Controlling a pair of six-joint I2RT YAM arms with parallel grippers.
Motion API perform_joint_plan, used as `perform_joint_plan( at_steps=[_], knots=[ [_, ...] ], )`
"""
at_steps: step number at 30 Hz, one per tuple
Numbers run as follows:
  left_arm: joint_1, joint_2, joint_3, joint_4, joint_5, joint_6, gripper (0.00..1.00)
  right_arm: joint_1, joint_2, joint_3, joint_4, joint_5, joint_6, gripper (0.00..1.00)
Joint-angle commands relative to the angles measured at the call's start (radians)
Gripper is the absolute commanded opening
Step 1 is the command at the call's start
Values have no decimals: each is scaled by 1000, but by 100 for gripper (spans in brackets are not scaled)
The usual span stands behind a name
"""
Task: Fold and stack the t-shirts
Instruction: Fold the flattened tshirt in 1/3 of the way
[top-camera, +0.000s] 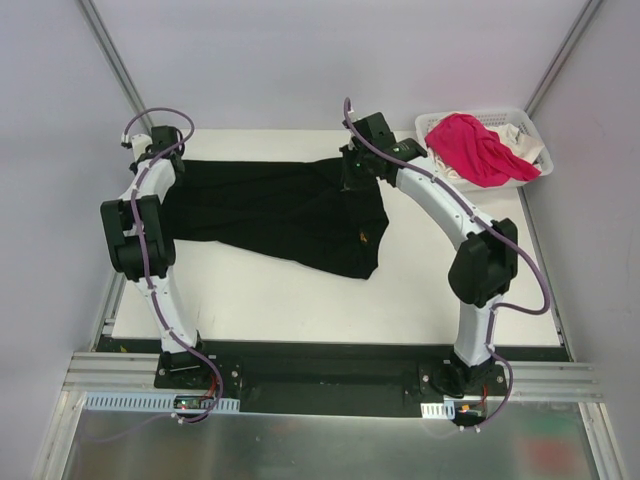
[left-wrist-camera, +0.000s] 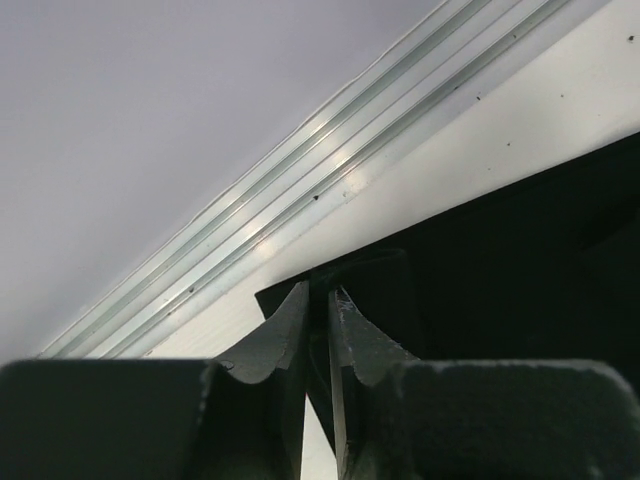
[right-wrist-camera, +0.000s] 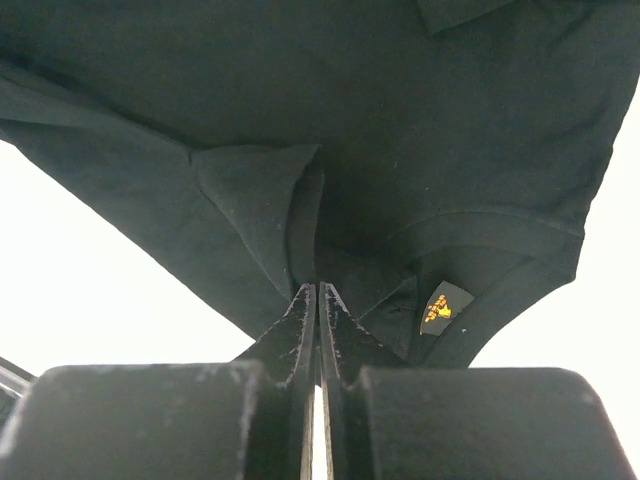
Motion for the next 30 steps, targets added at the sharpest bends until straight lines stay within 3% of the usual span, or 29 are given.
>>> perform_joint_plan(
  at_steps=[1,9,11,12,13,17,25,28,30],
  knots=[
    [-13,-4,49,6,-29,20,14,-1,9,13,21,-30,23,1],
    [-24,-30,60,8,-32,23,32,-1,20,4,21,-27,22,1],
    [-26,-47,61,9,-29,28,38,-1,27,6,15,-35,25,1],
    [-27,-53,61,8,-23,29,49,-1,35,10,7,-36,26,1],
    [-30,-59,66,11,-21,32,53,-1,38,12,6,-42,25,1],
    [-52,-93,67,22,-21,54,64,-1,66,35,-5,-42,34,1],
    [-70,-137,60,33,-13,69,65,-1,104,56,-14,-33,43,2],
    [-70,-148,55,37,-7,77,65,-3,119,59,-17,-29,42,8],
    [-72,-154,54,40,-7,81,65,-1,128,64,-17,-27,42,17]
  ],
)
